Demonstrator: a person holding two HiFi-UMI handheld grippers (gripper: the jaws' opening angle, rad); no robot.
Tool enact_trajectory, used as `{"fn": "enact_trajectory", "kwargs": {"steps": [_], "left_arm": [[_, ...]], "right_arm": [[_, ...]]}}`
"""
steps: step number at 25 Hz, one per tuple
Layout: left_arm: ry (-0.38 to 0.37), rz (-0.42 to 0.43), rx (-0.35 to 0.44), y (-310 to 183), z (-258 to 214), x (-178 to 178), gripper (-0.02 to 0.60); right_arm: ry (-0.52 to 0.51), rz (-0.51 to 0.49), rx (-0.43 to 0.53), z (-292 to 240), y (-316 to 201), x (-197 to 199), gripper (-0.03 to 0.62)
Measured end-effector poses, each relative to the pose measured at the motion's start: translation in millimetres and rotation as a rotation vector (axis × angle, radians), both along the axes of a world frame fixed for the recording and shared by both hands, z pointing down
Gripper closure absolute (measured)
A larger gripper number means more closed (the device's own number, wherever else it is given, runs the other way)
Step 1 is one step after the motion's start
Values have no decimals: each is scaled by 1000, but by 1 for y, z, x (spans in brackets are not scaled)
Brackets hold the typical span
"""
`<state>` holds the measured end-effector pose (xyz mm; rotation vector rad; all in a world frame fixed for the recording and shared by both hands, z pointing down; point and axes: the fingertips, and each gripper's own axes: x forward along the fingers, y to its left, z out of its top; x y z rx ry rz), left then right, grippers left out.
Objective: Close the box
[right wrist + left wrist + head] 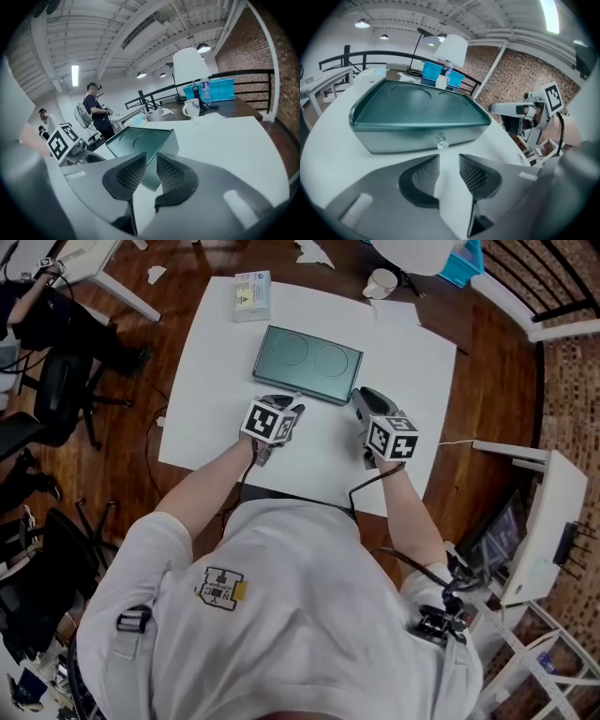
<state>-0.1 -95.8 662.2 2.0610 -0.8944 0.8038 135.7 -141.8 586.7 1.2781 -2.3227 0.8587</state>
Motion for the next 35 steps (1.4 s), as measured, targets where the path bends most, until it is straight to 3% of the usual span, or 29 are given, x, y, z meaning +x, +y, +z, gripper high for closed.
{"fn": "enact_trajectory", "kwargs": {"steps": [5, 6, 8, 12, 17, 22, 35], "left_arm": [[85, -22, 74, 51, -21, -54, 472], [84, -40, 95, 61, -21, -70, 487], [59, -77, 124, 76, -16, -102, 582], [19, -73, 130, 90, 1, -137, 583], [25, -56, 99, 100, 13, -144, 583], [9, 23, 102, 106, 16, -138, 583], [32, -12, 99, 103, 14, -140, 583]], "right_arm": [[-22, 0, 23, 6, 81, -3, 548], [-9, -14, 13, 13, 102, -7, 557], [21, -30, -18, 30, 139, -16, 571], [41, -21, -80, 57, 178, -34, 589], [48, -19, -77, 59, 180, -53, 594], [63, -10, -77, 60, 180, -56, 594], [87, -14, -85, 63, 186, -55, 595]]}}
